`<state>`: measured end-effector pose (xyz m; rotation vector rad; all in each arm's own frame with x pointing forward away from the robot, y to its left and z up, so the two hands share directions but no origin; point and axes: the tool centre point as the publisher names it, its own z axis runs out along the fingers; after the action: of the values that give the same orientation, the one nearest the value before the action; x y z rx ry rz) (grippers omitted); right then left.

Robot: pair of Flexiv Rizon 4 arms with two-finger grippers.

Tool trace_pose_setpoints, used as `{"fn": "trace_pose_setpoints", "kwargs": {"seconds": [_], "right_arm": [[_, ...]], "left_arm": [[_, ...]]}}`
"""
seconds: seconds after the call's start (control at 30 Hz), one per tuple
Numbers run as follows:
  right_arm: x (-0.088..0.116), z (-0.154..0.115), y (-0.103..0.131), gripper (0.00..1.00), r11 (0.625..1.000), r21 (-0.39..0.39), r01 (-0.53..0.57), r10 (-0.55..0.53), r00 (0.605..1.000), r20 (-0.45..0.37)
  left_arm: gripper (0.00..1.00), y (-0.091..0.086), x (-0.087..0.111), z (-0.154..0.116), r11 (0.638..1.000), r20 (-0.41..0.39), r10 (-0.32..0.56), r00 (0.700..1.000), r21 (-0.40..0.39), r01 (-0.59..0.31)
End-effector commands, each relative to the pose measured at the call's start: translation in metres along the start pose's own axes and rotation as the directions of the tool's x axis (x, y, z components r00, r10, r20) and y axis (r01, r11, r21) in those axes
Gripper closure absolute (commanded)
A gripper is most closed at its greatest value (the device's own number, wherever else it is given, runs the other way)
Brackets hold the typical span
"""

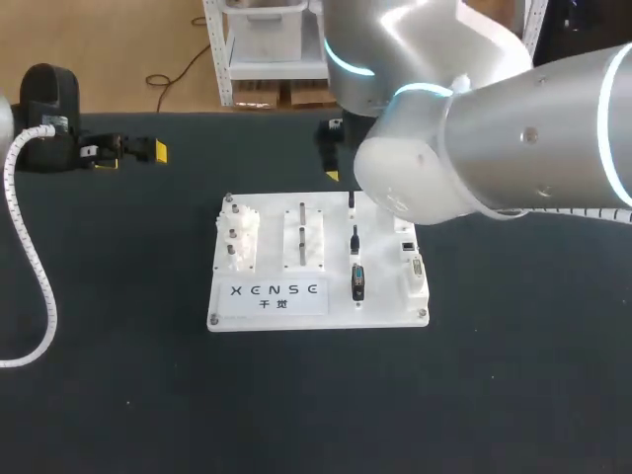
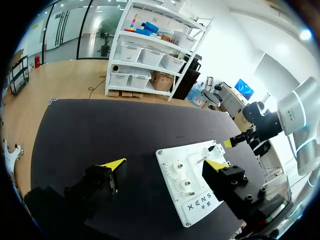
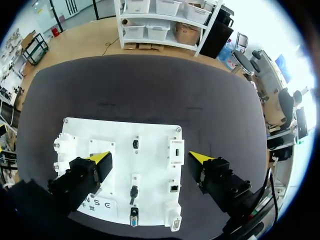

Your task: Insert the USB connector, Ethernet cable, and multi-pin plug into their matching sockets one by one.

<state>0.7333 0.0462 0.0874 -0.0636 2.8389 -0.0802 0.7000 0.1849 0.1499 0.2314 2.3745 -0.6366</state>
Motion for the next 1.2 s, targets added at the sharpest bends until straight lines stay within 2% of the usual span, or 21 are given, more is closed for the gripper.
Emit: {"fn": "trace_pose_setpoints", "kwargs": {"seconds": [0.03,0.4,0.5,0.63,0.87,1.2], "right_arm": [[0.003,-0.002,0.0,0.0,1.0,0.005,-0.002,0.002,1.0,0.006],[0.003,-0.002,0.0,0.0,1.0,0.005,-0.002,0.002,1.0,0.006],[-0.003,0.01,0.002,0.0,0.996,0.021,-0.092,0.093,0.993,-0.077],[-0.007,0.022,0.012,0.0,0.99,0.029,-0.141,0.144,0.978,-0.15],[-0.008,0.041,0.029,0.0,0.988,0.026,-0.15,0.152,0.964,-0.219],[-0.002,0.06,0.031,0.0,0.99,0.066,-0.122,0.136,0.949,-0.285]], "left_arm": [[0.0,0.0,0.0,0.0,1.0,0.0,0.0,1.0,0.0,0.0],[0.0,0.0,0.0,0.0,1.0,0.0,0.0,1.0,0.0,0.0],[0.0,0.0,0.0,0.0,1.0,0.0,0.0,1.0,0.0,0.0],[0.0,0.0,0.0,0.0,1.0,0.0,0.0,1.0,0.0,0.0],[0.0,0.0,0.0,0.0,1.0,0.0,0.0,1.0,0.0,0.0],[0.0,0.0,0.0,0.0,1.0,0.0,0.0,1.0,0.0,0.0]]}}
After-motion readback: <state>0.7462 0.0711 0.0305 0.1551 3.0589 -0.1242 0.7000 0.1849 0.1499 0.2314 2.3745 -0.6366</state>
